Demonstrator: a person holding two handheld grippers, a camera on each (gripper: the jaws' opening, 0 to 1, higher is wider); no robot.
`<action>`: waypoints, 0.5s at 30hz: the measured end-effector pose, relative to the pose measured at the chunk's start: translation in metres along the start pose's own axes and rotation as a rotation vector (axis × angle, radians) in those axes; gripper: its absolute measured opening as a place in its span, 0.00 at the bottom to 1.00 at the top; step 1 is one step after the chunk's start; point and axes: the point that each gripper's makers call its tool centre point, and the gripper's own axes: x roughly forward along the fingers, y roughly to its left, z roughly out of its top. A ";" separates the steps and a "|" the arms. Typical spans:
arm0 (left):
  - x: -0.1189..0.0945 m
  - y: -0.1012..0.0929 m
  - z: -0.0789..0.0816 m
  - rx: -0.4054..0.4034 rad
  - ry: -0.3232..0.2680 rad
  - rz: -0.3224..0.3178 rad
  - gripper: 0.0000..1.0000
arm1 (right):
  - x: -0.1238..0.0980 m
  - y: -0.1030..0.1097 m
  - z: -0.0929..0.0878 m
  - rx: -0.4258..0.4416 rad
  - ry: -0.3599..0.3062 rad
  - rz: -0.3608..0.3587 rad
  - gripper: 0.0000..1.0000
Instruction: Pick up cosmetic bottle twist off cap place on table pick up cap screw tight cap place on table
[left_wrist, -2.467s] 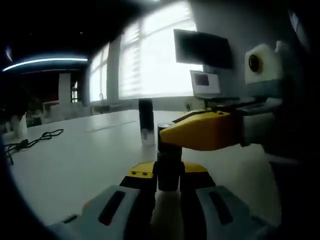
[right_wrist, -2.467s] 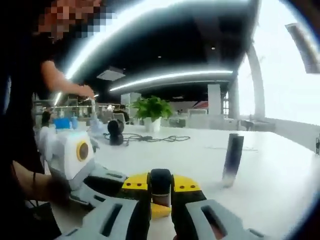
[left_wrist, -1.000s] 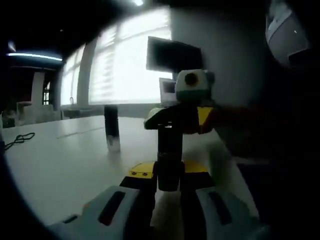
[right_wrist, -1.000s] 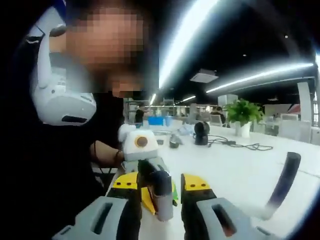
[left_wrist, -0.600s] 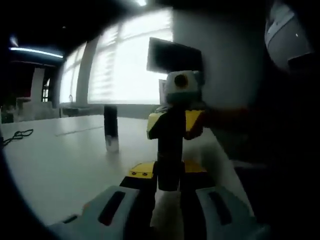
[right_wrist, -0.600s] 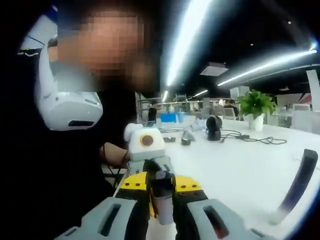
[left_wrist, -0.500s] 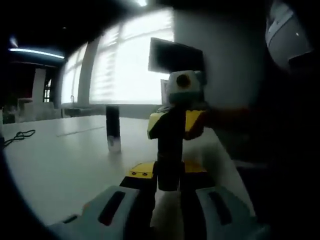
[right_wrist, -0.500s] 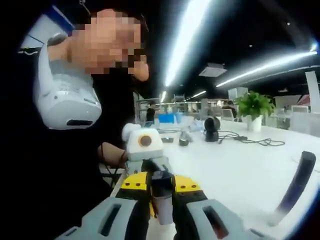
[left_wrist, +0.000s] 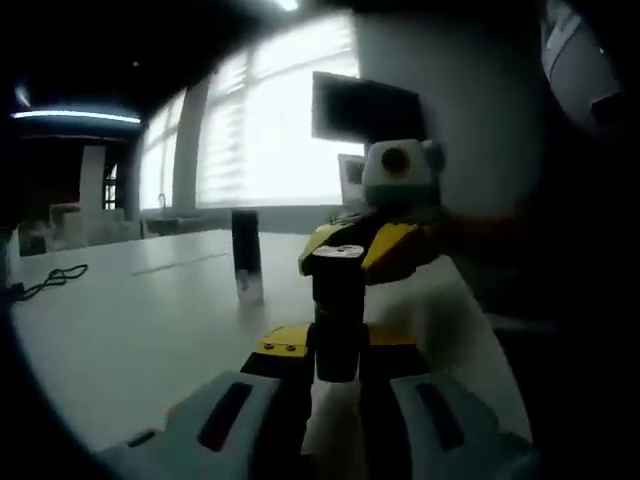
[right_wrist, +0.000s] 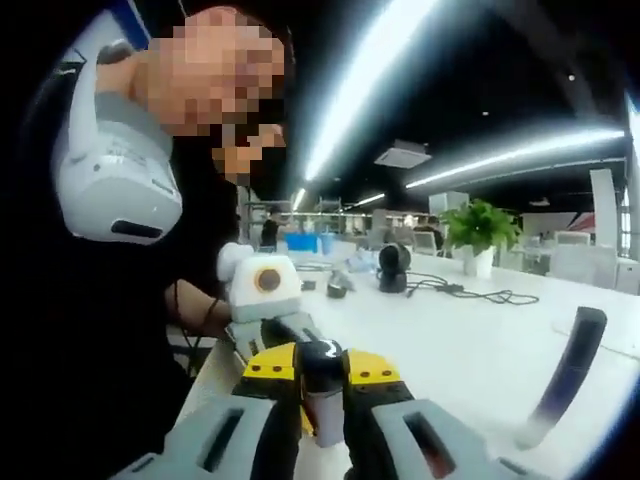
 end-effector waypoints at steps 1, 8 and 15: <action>0.000 0.001 0.000 0.001 0.000 0.008 0.07 | 0.001 -0.001 0.001 0.003 -0.007 -0.020 0.09; 0.000 0.009 -0.001 0.018 0.007 0.055 0.06 | 0.003 -0.008 0.000 -0.020 -0.024 -0.134 0.09; 0.000 0.022 -0.005 0.015 0.029 0.126 0.07 | 0.008 -0.018 -0.004 0.003 -0.030 -0.273 0.09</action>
